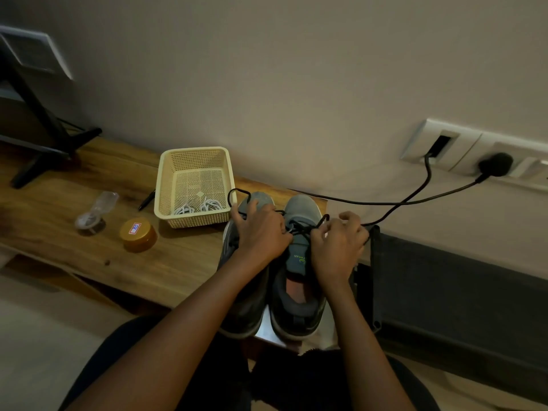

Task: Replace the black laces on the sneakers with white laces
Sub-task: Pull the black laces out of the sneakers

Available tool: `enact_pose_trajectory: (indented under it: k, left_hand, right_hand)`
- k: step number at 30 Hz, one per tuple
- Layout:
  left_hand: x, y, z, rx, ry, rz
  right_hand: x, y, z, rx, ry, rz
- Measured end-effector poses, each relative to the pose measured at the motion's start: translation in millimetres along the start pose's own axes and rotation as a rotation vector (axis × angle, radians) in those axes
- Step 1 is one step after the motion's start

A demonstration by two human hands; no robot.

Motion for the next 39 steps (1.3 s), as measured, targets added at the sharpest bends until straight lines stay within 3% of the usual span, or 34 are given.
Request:
enact_pose_trajectory:
  k: [4,6,8,11,13,16,23,30,35,37,39]
  left_hand:
    - [0,1,0,0.003,0.002,0.006]
    - [1,1,1,0.008,-0.004,-0.008]
    - [1,1,0,0.014,-0.010,-0.027]
    - [1,2,0,0.040,-0.020,-0.069]
    - [1,2,-1,0.054,-0.017,-0.089]
    - [1,0,-1,0.040,-0.021,-0.073]
    - [-2,-2,1,0.044,-0.020,-0.042]
    - [1,-3,0,0.039,-0.050,0.023]
    - [1,-3,-1,0.028,-0.058,0.031]
    - [2,-2,-2,0.022,-0.056,0.034]
    - [2,-2,-2,0.021,-0.052,0.028]
  right_hand:
    - [-35,24,3,0.120,0.567,-0.546]
    - [-39,26,6,0.142,0.673,-0.689]
    - [-30,6,1,0.065,0.470,-0.489]
    - [3,-16,0,-0.079,0.017,-0.132]
    - [19,-7,4,0.006,-0.148,0.015]
    - [23,13,10,0.203,-0.234,0.153]
    - [20,20,8,0.256,-0.207,0.065]
    - [3,29,5,0.428,0.182,-0.526]
    - [-15,28,11,0.496,0.785,-1.307]
    - [-21,27,13,0.488,0.889,-1.390]
    - [-23,25,9,0.449,0.804,-1.272]
Point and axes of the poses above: each hand's wrist, its own z-axis away from the middle knuckle, its own y-axis out of the palm, x = y × z, the point moved 7 cm from there along -z, towards the middle knuckle, and after that the axes turned 13 degrees about z, right-handed, at the moved point
